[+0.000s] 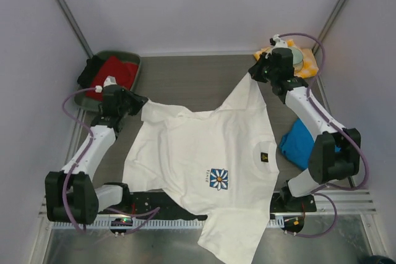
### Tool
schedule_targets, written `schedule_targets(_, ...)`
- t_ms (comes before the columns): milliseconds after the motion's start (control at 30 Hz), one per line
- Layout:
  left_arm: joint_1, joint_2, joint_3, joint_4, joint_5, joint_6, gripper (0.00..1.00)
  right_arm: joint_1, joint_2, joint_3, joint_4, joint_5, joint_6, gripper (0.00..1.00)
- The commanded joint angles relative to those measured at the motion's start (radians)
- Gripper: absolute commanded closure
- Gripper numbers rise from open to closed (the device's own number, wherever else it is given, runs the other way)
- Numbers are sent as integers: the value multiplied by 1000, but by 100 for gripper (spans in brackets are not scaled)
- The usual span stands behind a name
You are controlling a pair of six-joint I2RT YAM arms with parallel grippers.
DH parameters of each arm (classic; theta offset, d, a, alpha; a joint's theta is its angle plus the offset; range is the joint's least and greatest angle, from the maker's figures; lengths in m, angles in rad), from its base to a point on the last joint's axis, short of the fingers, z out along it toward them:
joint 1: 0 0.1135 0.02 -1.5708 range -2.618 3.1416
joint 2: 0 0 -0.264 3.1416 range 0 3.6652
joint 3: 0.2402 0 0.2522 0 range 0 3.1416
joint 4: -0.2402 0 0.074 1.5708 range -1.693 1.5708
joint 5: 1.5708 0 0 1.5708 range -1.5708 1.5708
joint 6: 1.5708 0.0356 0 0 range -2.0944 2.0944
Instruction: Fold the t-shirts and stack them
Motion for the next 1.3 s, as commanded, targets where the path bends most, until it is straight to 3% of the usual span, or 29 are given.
schedule_targets(0,3,174,26,247,-56,-30,100,-17,142,107,202,50,-6,99)
schedule_targets(267,35,573,269,301,-48,-85,100,-31,422,354,186,77,-8,99)
schedule_targets(700,101,860,698,137,-38,-93,99,-29,758,850,64,100,4,99)
schedule_targets(767,112,893,746,105,-62,-99,85,-29,820,933,23,102,21,99)
schedule_targets(800,117,899,758,76,-71,-102,53,-31,887,1020,9,102,44,95)
schedule_targets(833,121,907,767,60,-85,-108,34,-29,926,1064,-4,99,57,81)
schedule_targets(867,127,902,774,40,-99,-111,16,-31,954,1104,-30,96,69,47)
schedule_targets(900,129,891,769,25,-158,-113,0,-29,981,1142,-35,61,78,35)
schedule_targets(933,132,876,755,31,-172,-114,0,-29,977,1136,-28,54,90,25)
schedule_targets(967,140,823,698,54,-179,-114,0,-31,962,1115,0,59,95,8)
schedule_targets(1000,143,792,660,124,-185,-114,0,-29,937,1033,27,65,101,4)
schedule_targets(1100,143,672,565,200,-188,-99,0,-31,804,842,133,77,98,3)
schedule_targets(1267,134,571,528,132,-94,-106,0,-28,577,599,109,131,127,2)
